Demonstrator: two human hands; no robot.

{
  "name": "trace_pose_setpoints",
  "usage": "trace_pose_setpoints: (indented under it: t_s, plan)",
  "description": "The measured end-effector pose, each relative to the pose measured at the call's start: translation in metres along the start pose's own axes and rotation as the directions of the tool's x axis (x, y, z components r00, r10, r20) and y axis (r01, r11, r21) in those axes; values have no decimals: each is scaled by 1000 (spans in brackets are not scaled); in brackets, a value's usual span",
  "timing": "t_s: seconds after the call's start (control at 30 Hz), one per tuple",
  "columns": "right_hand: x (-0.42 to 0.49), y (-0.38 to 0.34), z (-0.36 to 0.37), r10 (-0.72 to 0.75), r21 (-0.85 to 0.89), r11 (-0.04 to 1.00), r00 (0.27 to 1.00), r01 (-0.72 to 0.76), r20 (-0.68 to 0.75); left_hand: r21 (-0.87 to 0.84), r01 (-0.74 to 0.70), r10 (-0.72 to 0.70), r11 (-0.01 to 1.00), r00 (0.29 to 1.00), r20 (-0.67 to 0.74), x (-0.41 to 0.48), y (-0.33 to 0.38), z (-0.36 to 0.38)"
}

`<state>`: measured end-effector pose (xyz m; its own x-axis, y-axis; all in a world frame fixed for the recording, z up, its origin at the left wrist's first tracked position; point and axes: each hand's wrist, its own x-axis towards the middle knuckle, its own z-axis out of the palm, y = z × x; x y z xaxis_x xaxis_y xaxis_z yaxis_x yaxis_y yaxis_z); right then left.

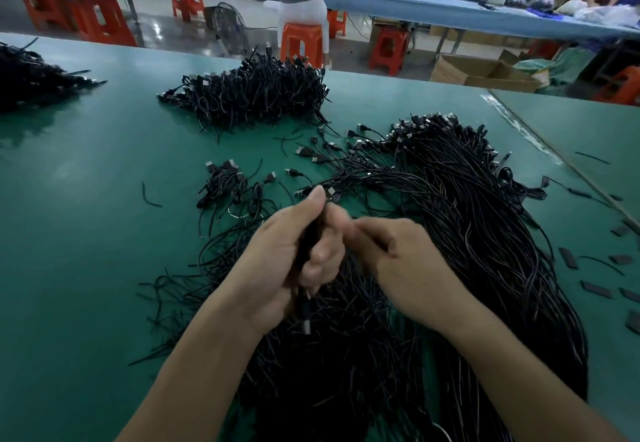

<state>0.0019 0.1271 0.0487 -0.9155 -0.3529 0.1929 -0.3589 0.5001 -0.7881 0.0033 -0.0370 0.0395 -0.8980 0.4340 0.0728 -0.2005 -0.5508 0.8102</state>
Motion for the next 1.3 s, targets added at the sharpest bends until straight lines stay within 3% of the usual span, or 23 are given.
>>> trace_pose_setpoints:
  t_s: [0.1,0.17,0.23,0.3,0.33,0.4,0.5,0.57,0.73,0.83,0.93,0.97,1.03,1.13,1.23,1.3]
  plan:
    - [-5,-4,5,8,-43,999,994,-4,110,-141,-114,117,983,993,18,-1,-1,1]
    - [-9,-8,2,29,-118,993,982,-7,186,-146,-228,220,963,973,-69,2,-3,0]
    - [-14,-12,-5,39,-185,983,968,8,247,107,-338,353,935,914,-201,5,-5,-4]
    - [-15,-17,-13,3,-190,981,971,44,241,457,-307,449,835,861,-241,6,-8,-6]
    - [-14,-20,-18,-36,-177,981,977,74,210,602,-247,437,759,879,-190,4,-9,-5]
    - [-8,-24,-26,-107,-138,983,986,124,126,744,-111,264,659,960,-90,0,-10,0]
    - [-2,-24,-39,-163,-52,985,986,164,18,580,100,-78,808,995,-62,-5,-8,8]
    - [2,-24,-41,-175,25,984,983,177,-59,539,142,-132,830,990,-57,-8,-4,8]
    - [8,-14,-29,-72,29,997,992,75,-104,134,32,-39,990,998,49,-7,4,4]
    - [1,-9,-15,-16,-33,999,1000,17,6,-150,-79,85,985,996,33,-5,4,2]
    - [-9,-7,-1,-22,-56,998,984,32,175,-216,-250,236,944,968,-90,-1,2,2]
    - [-12,-7,2,-26,-76,996,974,44,224,-159,-311,291,937,947,-135,0,0,2]
    - [-16,-10,3,-12,-186,980,958,68,285,116,-371,388,921,899,-202,2,-5,2]
    - [-15,-15,-5,-48,-288,949,958,132,281,606,-243,443,757,873,-203,2,-11,0]
    - [-12,-17,-19,-130,-293,935,960,202,248,825,-67,288,561,950,-119,-1,-11,0]
    - [-10,-16,-28,-158,-253,947,972,199,172,798,13,110,603,989,-99,-3,-9,4]
